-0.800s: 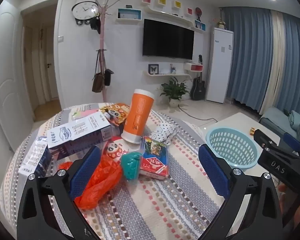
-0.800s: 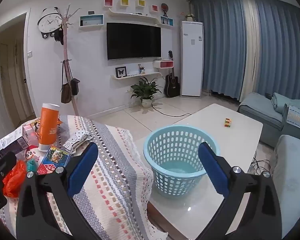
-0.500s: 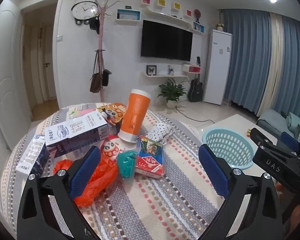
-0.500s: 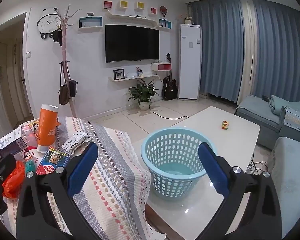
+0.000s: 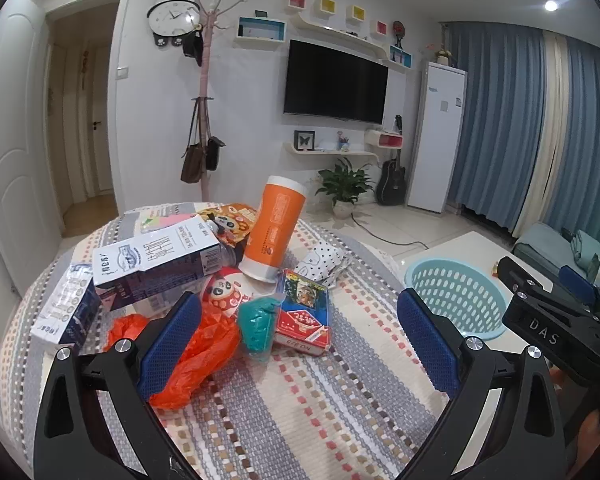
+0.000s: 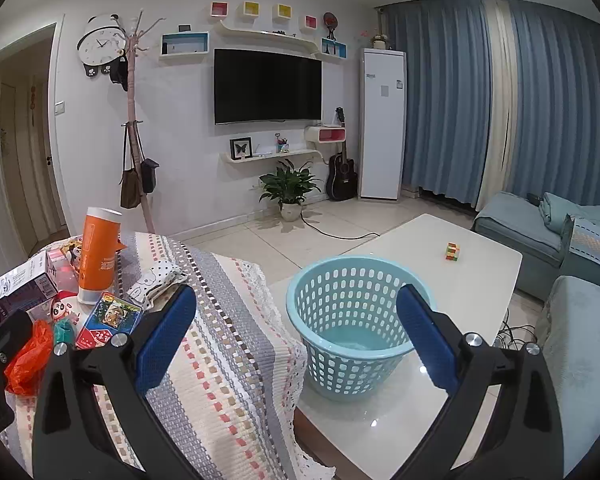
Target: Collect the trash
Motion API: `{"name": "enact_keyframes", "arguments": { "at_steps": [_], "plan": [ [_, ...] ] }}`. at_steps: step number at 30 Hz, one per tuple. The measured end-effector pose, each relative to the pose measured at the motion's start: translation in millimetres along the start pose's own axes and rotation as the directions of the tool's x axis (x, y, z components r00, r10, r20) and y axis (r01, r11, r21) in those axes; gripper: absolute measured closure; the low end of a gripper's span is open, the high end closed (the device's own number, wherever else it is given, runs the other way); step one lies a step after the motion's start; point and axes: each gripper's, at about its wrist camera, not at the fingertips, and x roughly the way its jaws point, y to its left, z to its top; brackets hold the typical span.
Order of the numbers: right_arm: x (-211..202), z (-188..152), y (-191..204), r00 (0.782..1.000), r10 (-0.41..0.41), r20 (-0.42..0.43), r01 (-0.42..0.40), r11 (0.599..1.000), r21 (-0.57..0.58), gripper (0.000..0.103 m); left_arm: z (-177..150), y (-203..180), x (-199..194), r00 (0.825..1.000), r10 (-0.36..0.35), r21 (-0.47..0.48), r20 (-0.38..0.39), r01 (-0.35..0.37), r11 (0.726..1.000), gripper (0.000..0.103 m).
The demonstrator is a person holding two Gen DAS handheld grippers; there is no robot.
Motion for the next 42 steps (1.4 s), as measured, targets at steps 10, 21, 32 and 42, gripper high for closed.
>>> {"name": "enact_keyframes", "arguments": {
  "at_steps": [10, 21, 32, 42],
  "plan": [
    [0.0, 0.2, -3.0, 1.000, 0.000, -0.003, 0.000, 1.000, 0.011, 0.008, -2.6, -1.1, 1.8, 1.000, -0.001, 0.004, 0.000, 0.001, 1.000, 0.008],
    [0.9, -0.9, 0.8, 1.000, -0.001, -0.002, 0.001, 1.000, 0.006, 0.008, -6.0, -1.0, 6.1, 1.000, -0.001, 0.001, -0.007, 0.001, 1.000, 0.008],
    [-0.1, -1.1, 4.9, 1.000, 0.000, 0.002, 0.000, 1.000, -0.002, 0.008, -7.2, -0.2, 6.4, 1.000, -0.003, -0.002, -0.006, 0.003, 1.000, 0.008],
    [-1.0, -1.4, 6.3, 1.000, 0.001, 0.001, -0.001, 1.000, -0.006, 0.008, -9.8, 1.9, 7.3, 1.000, -0.005, -0.012, -0.008, 0.005, 1.000, 0.008]
  ]
}}
